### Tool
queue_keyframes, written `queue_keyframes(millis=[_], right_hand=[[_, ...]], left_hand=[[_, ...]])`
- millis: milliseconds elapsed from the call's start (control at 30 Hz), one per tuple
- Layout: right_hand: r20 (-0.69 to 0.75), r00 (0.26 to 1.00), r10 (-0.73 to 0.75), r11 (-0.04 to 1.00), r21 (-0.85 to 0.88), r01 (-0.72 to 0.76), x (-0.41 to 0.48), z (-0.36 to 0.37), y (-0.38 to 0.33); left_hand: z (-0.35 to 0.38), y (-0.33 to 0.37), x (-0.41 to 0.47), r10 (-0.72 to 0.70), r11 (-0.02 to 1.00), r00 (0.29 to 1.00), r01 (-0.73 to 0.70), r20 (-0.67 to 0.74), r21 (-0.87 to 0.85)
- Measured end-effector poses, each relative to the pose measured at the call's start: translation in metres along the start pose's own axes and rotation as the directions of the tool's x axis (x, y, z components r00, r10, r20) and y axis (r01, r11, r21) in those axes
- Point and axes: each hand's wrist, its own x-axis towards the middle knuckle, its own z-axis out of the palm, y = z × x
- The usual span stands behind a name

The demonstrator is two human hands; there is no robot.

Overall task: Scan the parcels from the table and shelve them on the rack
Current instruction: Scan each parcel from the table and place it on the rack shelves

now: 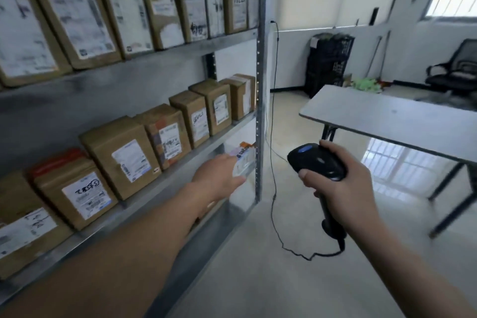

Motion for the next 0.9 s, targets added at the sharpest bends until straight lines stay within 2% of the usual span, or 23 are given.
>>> queue_keyframes(millis=[367, 700, 900], right_hand=[[-0.172, 0.985, -0.032, 0.999, -0.004, 0.031, 0.061, -0.132, -0.006], [-0.302, 0.952, -0.056, 0.997, -0.066, 0.038, 0.156, -0.186, 0.004], [-0.400, 0.915, -0.052, 0.996, -0.083, 0.021, 0.217, -0.212, 0.019]], left_hand=[[-0.032, 0.151, 0.085, 0.190, 0.981, 0.981, -0.187, -0.045, 0.053], [-0.041, 0.236, 0.221, 0.381, 0.925, 0.919, -0.378, -0.101, 0.041], [-0.043, 0.288, 0.310, 0.486, 0.874, 0.870, -0.486, -0.083, 0.022]])
